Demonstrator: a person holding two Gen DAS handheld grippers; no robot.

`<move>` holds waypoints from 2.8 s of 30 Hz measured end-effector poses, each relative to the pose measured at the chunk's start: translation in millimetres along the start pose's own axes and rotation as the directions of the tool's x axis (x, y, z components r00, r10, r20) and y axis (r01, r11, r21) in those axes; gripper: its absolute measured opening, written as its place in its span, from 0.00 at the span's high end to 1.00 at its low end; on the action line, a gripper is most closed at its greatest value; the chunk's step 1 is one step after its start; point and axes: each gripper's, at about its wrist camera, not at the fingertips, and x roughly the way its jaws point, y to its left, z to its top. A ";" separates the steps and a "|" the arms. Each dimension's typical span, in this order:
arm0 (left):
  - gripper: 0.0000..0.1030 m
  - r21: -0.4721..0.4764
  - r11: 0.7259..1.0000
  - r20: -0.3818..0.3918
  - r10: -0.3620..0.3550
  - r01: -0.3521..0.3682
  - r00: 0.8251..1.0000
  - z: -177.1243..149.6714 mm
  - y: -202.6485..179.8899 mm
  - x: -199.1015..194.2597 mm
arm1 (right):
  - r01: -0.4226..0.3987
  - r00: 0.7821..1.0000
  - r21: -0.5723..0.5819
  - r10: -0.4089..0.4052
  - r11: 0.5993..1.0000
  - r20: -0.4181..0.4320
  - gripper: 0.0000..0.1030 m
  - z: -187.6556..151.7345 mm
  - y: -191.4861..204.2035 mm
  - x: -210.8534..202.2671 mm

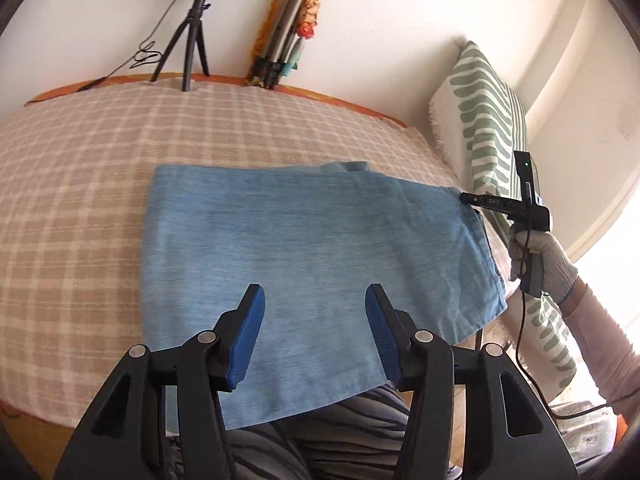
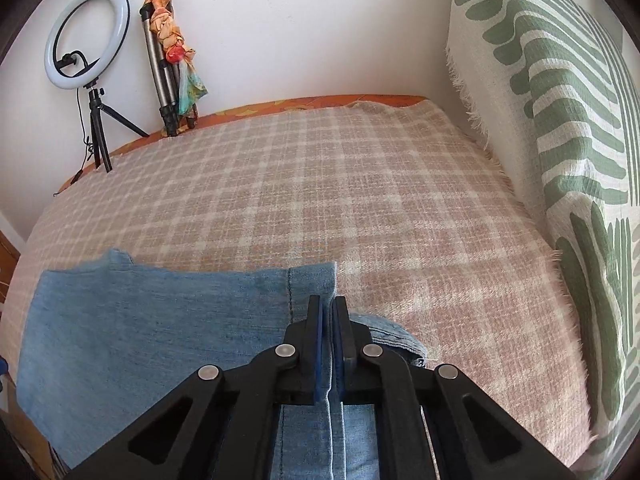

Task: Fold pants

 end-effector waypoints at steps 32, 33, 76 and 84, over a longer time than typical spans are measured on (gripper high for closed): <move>0.50 -0.074 0.976 -0.067 0.202 -0.207 0.977 -39.3 61.8 12.3 | -0.184 0.981 -0.416 0.142 0.890 -0.131 0.63 -35.1 206.2 12.7; 0.50 -0.074 0.976 -0.067 0.199 -0.204 0.978 -39.4 62.6 12.2 | -0.182 0.981 -0.418 0.133 0.890 -0.144 0.63 -35.5 206.9 17.1; 0.79 -0.233 0.971 0.086 -0.026 0.045 0.996 -41.0 57.9 -10.7 | -0.375 0.879 -0.460 0.152 0.805 -0.452 0.39 -22.6 461.7 52.3; 0.79 -0.213 0.975 0.096 -0.039 0.059 0.995 -36.9 53.3 -11.6 | -0.307 0.892 -0.578 0.017 0.756 -0.452 0.38 -36.6 473.0 64.8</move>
